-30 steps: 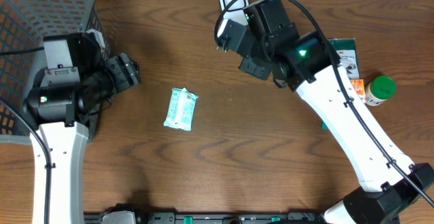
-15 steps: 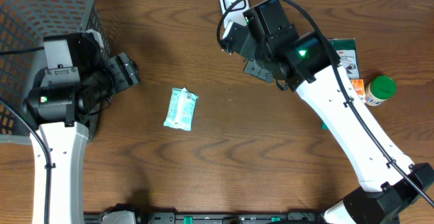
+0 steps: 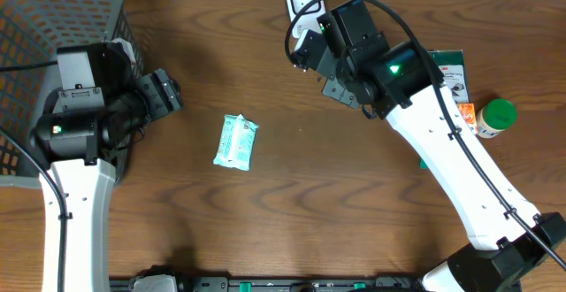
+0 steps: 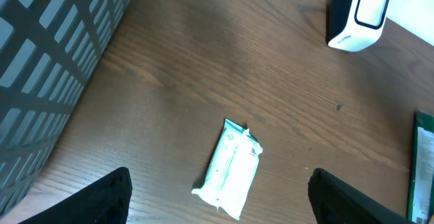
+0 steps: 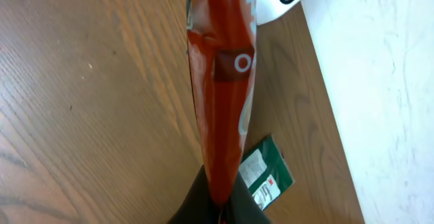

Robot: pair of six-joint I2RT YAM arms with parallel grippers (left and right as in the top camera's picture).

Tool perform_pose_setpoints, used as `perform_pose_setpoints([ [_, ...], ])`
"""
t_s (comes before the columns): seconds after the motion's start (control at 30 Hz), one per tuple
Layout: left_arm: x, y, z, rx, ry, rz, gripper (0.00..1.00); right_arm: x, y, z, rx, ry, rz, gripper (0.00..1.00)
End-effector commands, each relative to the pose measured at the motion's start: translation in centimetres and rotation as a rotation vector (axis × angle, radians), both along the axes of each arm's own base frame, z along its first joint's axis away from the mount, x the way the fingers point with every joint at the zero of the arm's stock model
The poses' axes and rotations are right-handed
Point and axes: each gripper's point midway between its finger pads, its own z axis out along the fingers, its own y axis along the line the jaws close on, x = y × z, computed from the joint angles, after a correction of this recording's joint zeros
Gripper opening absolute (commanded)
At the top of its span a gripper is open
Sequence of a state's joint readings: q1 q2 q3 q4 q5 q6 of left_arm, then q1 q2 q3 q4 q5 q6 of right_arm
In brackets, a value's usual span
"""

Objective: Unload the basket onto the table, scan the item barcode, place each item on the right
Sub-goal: 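Hold the red stick in front of the scanner window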

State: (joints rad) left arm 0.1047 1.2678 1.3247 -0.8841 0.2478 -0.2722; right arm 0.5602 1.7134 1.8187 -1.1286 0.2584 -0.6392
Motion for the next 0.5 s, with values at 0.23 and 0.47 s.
perform_pose_setpoints([
  [0.23,0.21,0.41,0.32,0.018,-0.007,0.005,0.84,-0.06,-0.38,1.47,0.017,-0.032,-0.023,0.01],
  [0.47,0.21,0.41,0.31,0.018,-0.006,0.005,0.84,-0.01,-0.49,1.47,0.000,-0.034,-0.002,0.01],
])
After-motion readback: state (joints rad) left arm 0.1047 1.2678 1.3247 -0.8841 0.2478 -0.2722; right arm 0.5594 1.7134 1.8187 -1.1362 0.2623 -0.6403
